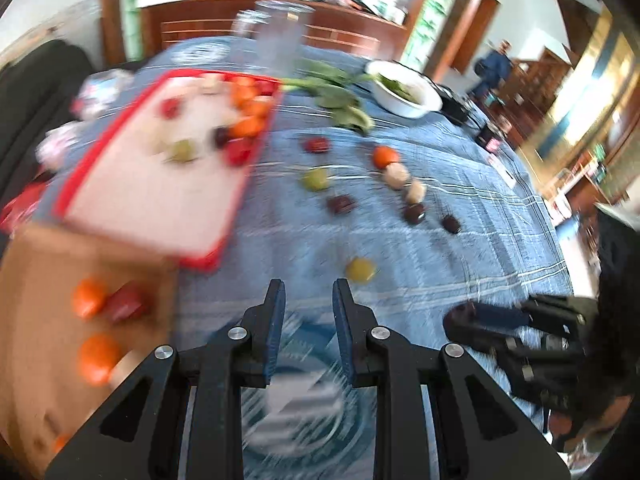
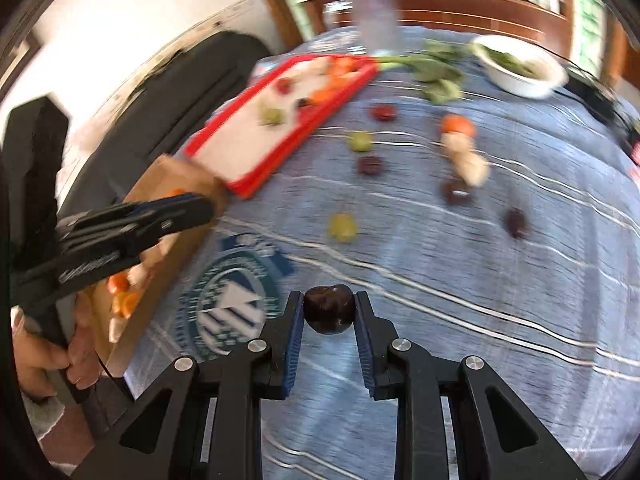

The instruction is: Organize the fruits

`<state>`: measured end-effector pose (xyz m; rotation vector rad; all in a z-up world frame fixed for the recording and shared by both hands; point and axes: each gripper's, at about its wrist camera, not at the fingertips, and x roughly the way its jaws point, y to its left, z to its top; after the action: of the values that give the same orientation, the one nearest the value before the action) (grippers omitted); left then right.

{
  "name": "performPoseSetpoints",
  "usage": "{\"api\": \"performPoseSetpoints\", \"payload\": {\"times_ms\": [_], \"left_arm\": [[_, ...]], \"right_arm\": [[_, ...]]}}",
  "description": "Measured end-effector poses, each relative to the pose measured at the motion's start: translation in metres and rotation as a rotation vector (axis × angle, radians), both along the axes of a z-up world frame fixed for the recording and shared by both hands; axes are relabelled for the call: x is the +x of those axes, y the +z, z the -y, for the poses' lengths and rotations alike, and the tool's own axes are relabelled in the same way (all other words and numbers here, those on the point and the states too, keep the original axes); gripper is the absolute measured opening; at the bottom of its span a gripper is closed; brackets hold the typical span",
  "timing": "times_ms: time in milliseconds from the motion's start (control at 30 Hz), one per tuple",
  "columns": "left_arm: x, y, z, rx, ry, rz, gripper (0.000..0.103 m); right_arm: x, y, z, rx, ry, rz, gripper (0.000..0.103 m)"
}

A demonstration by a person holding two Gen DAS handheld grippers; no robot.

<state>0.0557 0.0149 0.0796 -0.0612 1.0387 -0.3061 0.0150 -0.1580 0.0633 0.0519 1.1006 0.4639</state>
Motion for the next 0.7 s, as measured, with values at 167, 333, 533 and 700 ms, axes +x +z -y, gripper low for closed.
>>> {"api": "performPoseSetpoints", "payload": {"times_ms": [167,333,533,700], "left_arm": [[0.032,-0.014,0.043,-0.012,-0.072,-0.049,0.022],[0.027,-0.021,0.060,0.004,-0.120,-0.067,0.022],[0.018,-0.039,0.045,0.004,-0.098,-0.109,0.021],[0.024,-0.045,0.048,0.023,-0.106,-0.114,0.021]], "right_arm": [[0.008,0.002,0.034,0.020,-0.070,0.008,0.026],[0.012,0.006,0.057,0.050,-0.104,0.023,0.026],[0.019,-0.003,0.068,0.054,-0.118,0.000,0.026],[0.024,-0.008,0.067,0.057,-0.115,-0.013,0.026]]}}
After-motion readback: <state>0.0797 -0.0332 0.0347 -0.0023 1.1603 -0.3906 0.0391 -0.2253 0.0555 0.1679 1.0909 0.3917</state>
